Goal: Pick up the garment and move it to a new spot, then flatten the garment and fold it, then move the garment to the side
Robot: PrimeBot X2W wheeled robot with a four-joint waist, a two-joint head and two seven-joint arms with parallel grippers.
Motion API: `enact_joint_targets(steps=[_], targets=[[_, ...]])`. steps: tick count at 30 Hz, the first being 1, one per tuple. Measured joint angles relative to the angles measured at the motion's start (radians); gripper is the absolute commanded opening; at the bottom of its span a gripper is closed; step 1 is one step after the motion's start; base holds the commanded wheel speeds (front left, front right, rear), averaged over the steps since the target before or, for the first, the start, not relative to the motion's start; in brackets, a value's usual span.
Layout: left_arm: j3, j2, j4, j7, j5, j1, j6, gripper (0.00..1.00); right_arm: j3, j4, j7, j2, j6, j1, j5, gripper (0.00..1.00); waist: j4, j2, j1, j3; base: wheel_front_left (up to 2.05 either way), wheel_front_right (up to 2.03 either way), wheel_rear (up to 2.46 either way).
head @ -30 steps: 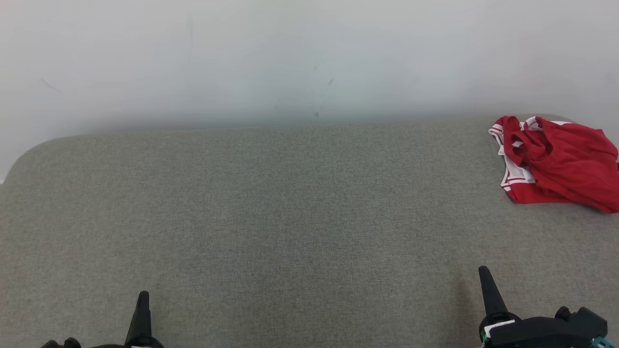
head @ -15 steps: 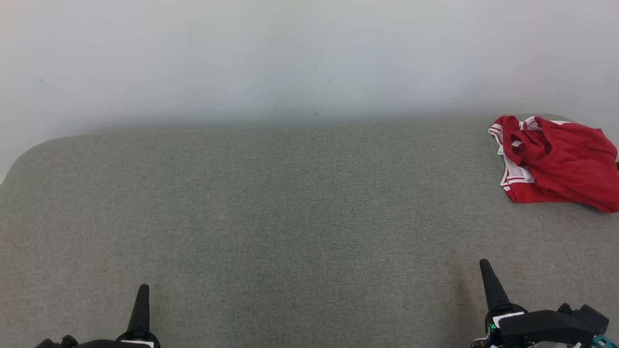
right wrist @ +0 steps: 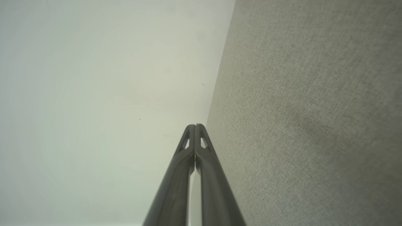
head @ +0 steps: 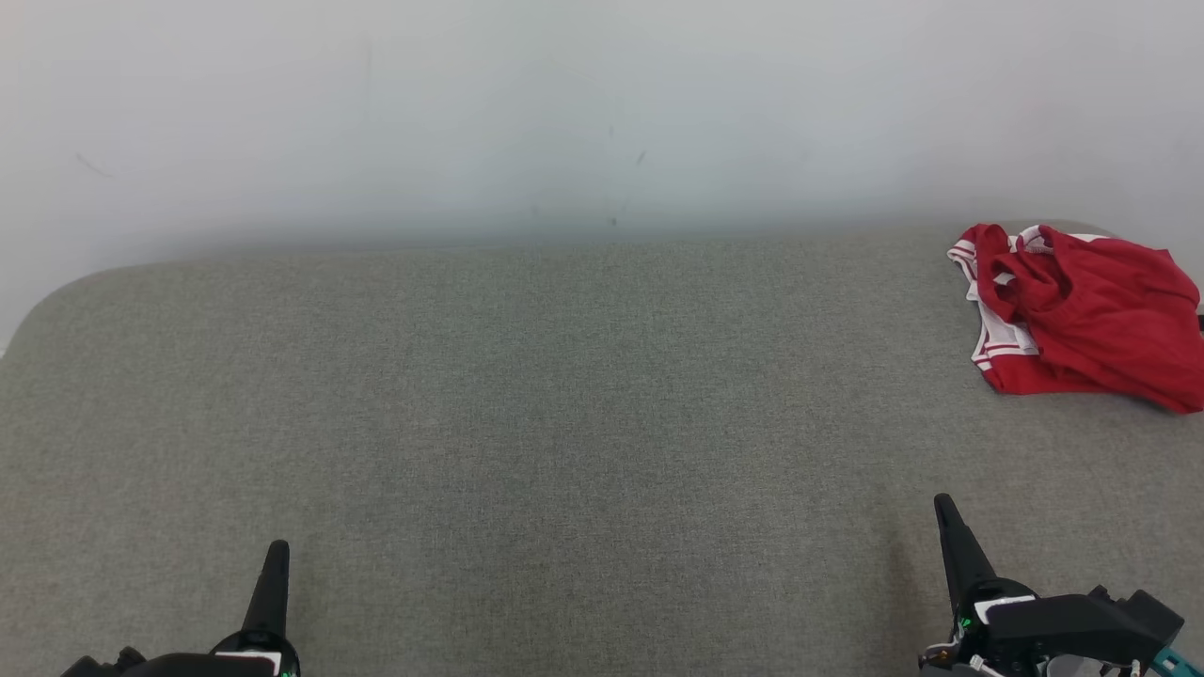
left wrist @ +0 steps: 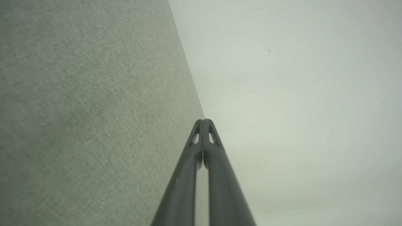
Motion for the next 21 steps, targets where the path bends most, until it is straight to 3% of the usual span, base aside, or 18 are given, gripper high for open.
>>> enact_joint_targets(steps=[21], targets=[[0.014,0.000,0.004,0.040,-0.172,-0.025,-0.018,0.00,-0.016,-0.001,0.044,0.001,0.000,-0.029,0.165,0.00,-0.003,0.0000,0.0000,0.001,0.00,0.00,0.00]])
